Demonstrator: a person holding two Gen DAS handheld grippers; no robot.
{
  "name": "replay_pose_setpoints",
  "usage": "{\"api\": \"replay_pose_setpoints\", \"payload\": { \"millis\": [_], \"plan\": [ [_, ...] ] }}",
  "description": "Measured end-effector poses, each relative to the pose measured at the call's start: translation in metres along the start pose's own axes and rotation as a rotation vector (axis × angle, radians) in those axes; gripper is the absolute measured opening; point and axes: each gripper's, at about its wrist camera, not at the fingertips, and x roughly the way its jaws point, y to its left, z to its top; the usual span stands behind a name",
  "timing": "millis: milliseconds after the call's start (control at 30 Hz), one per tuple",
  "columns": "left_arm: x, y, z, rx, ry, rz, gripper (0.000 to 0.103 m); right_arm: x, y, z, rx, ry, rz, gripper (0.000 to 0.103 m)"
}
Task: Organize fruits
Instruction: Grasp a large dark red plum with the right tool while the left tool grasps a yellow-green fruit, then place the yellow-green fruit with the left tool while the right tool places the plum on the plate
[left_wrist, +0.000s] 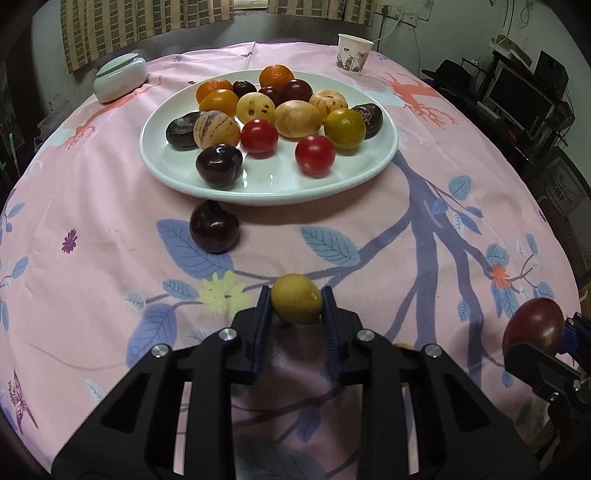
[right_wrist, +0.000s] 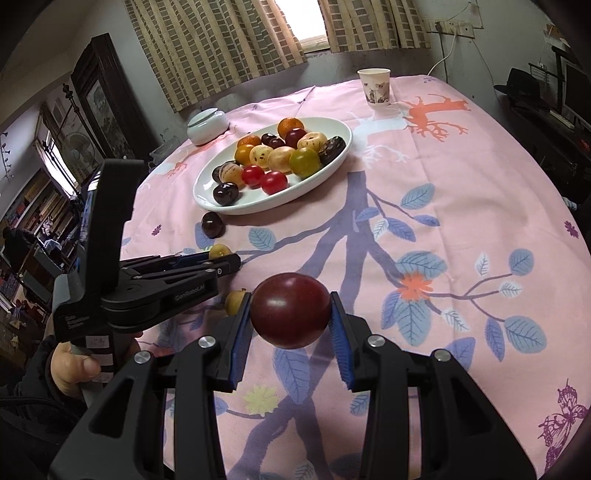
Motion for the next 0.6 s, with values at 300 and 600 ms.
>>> {"api": "replay_pose_setpoints", "payload": {
  "millis": [300, 600],
  "plan": [
    [-0.027, 0.023, -0.01, -0.014, -0.03, -0.048, 0.027, 0.015, 0.026, 0.01, -0.028, 0.01, 0.001, 0.04],
    [-0.055, 0.062, -0.009, -0.056, -0.074, -0.057, 0.027, 0.032, 0.057, 0.023, -0.08, 0.046, 0.007, 0.04]
  ]
}}
